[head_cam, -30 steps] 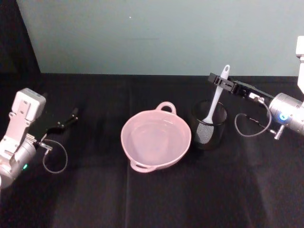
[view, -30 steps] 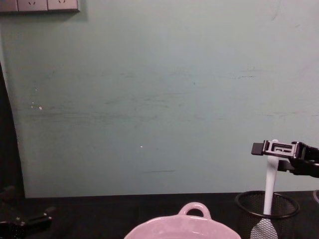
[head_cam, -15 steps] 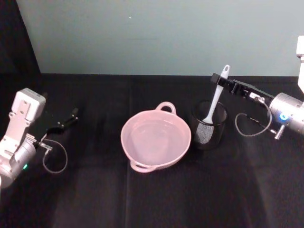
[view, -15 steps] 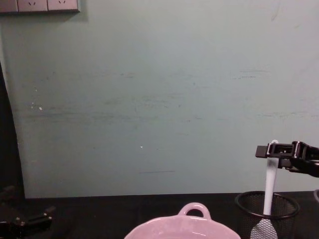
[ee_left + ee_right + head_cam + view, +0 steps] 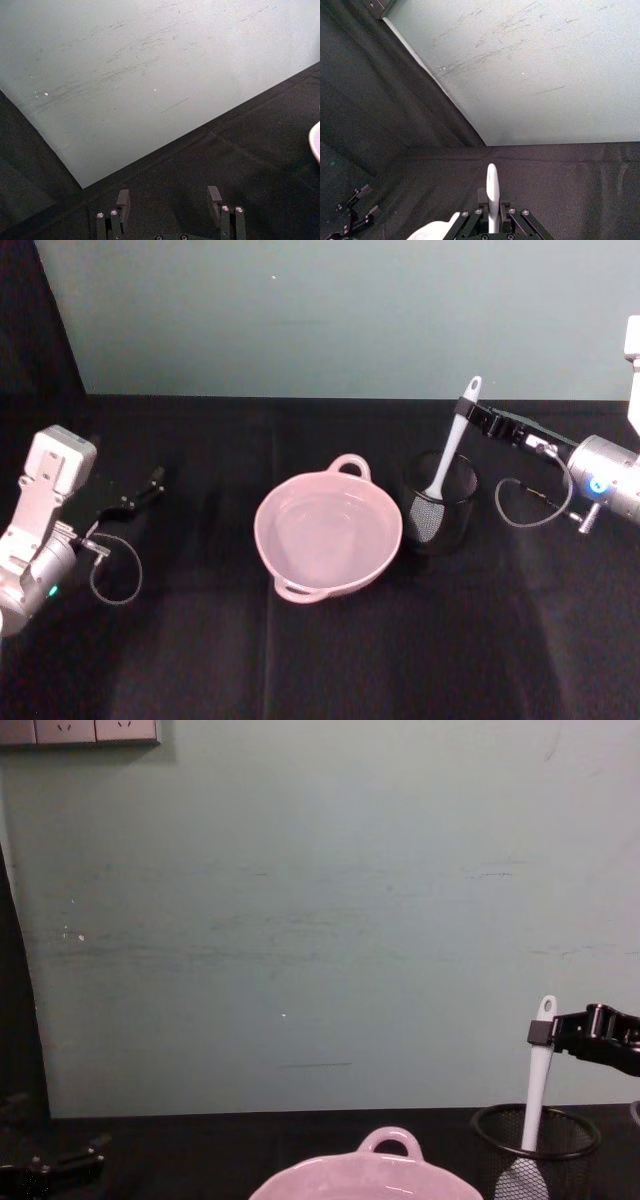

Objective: Use the one hand to pick up the spoon and stir the clear water in the bowl.

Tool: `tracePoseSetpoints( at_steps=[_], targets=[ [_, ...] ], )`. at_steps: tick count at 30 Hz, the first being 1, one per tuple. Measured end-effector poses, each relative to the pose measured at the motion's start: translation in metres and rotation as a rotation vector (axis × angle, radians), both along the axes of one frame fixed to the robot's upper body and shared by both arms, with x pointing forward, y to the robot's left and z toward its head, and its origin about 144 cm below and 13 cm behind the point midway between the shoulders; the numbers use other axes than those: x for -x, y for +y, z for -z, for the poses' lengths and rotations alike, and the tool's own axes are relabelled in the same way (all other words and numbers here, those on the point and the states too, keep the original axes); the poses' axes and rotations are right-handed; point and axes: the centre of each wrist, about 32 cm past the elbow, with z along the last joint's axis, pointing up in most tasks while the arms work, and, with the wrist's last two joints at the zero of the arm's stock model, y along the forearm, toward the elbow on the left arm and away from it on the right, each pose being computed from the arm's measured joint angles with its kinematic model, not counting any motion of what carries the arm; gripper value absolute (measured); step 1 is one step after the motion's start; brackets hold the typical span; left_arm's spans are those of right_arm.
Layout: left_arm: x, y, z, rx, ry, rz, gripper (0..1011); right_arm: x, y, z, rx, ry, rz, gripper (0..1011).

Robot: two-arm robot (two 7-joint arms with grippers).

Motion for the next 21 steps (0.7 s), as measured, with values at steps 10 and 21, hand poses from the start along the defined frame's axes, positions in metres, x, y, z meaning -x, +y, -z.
tracePoseSetpoints(
  at_steps=[10,21],
  targets=[
    [0.000,0.000,0.000,0.000,0.000,0.000,1011,0.001,0.000,-0.001,0.009,-0.010,-0.002,125],
    [0.000,0.000,0.000,0.000,0.000,0.000,1011,0.020,-0.004,-0.046,0.187,-0.275,-0.037,125]
  ],
)
